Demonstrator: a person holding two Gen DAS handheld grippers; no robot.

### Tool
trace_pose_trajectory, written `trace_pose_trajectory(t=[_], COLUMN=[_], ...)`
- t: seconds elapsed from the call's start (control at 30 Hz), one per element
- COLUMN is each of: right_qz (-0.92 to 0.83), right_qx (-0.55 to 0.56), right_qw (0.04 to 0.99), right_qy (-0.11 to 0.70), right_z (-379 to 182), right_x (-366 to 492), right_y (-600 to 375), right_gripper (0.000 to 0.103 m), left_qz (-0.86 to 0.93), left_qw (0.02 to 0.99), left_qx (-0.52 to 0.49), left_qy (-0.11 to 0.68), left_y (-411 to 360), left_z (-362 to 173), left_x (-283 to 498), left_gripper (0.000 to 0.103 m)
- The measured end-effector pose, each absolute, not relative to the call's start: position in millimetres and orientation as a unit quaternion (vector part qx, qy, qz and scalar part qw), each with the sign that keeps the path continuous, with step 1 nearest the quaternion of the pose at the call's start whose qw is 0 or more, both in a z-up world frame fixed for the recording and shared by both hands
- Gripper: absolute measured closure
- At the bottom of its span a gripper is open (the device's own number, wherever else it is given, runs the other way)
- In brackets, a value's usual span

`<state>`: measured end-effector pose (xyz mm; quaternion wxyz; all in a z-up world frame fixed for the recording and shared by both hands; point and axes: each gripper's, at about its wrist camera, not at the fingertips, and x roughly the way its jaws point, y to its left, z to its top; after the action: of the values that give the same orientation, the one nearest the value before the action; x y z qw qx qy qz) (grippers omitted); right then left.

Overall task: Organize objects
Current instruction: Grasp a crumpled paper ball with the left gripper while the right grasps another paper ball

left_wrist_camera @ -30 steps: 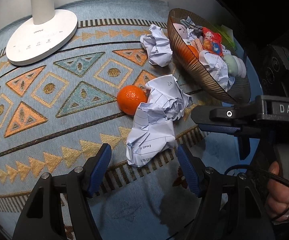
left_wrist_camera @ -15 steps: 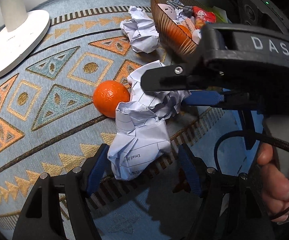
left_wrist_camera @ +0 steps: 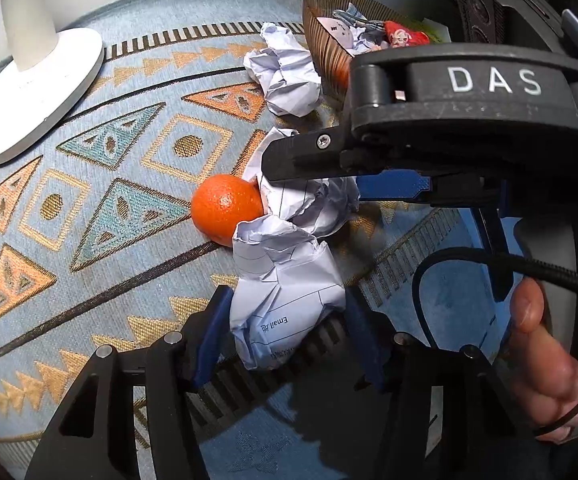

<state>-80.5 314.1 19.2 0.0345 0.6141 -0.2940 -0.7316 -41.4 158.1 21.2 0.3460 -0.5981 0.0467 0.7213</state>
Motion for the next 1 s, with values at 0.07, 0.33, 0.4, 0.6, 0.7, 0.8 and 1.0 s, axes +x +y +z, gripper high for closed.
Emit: trace_pose_trajectory(t=[0.07,0.33,0.4,0.6,0.7,0.8,1.0], right_qz=[-0.733,-0.731,-0.732,-0.739,-0.742,-0.742,-0.742], right_qx=[0.613,0.612,0.609,0.599,0.596,0.594,0.592], right_qw=[0.035,0.041,0.043,0.051,0.050,0.048,0.047], right_qy=[-0.293,-0.300,-0.302,-0.304,-0.304,-0.307,-0.311], right_z=[20.3,25.2,28.1,41.1,44.7,45.5,47.7], right_x=[-79.4,-70.1,-66.1,-54.5,-48.7,-43.4,-36.3], right_y=[314.6,313.2,312.6,310.0,310.2,313.5,317.2], right_gripper=[0.045,0.069,0.069,0.069,0.069,0.069,0.069], left_qz=[0.724,0.733,0.735,0.735,0.734,0.736,0.740], left_qw=[0.345,0.339,0.338,0.340,0.342,0.340,0.338], left_qx=[-0.596,-0.589,-0.587,-0.587,-0.587,-0.586,-0.582], left_qy=[0.047,0.032,0.029,0.014,0.006,0.004,0.000], left_y=[159.3,152.7,151.2,144.9,142.0,140.6,136.7], left_z=[23.9,36.3,40.2,47.2,50.9,53.7,60.6], left_x=[-40.2,-33.4,-29.8,-19.9,-16.6,-13.8,-14.1], left_gripper=[0.049,0.049,0.049,0.049,0.049,0.049,0.049])
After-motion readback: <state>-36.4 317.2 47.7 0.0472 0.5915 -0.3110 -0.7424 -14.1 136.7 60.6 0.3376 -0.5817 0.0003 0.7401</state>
